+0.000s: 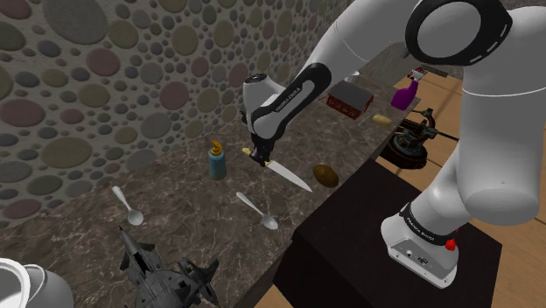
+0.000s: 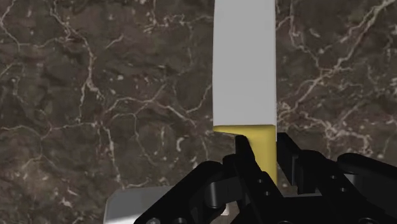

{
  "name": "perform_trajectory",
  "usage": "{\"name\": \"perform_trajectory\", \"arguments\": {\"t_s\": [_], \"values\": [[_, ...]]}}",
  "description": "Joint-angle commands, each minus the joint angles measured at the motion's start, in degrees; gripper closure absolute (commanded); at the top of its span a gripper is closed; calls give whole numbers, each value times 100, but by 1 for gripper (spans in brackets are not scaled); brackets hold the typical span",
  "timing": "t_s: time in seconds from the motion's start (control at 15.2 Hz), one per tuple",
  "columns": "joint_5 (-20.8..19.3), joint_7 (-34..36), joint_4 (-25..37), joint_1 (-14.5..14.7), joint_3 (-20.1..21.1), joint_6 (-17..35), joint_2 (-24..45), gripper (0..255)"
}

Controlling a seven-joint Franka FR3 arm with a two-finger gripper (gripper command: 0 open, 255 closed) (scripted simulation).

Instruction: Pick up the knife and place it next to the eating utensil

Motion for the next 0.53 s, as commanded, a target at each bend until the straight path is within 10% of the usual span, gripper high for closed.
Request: {"name": "perform_trajectory", "arguments": {"t_s": [0.0, 0.46], "values": [[-4, 11, 34, 4, -1, 111, 143, 255], [-12, 28, 138, 6, -7, 367, 503, 255]]}}
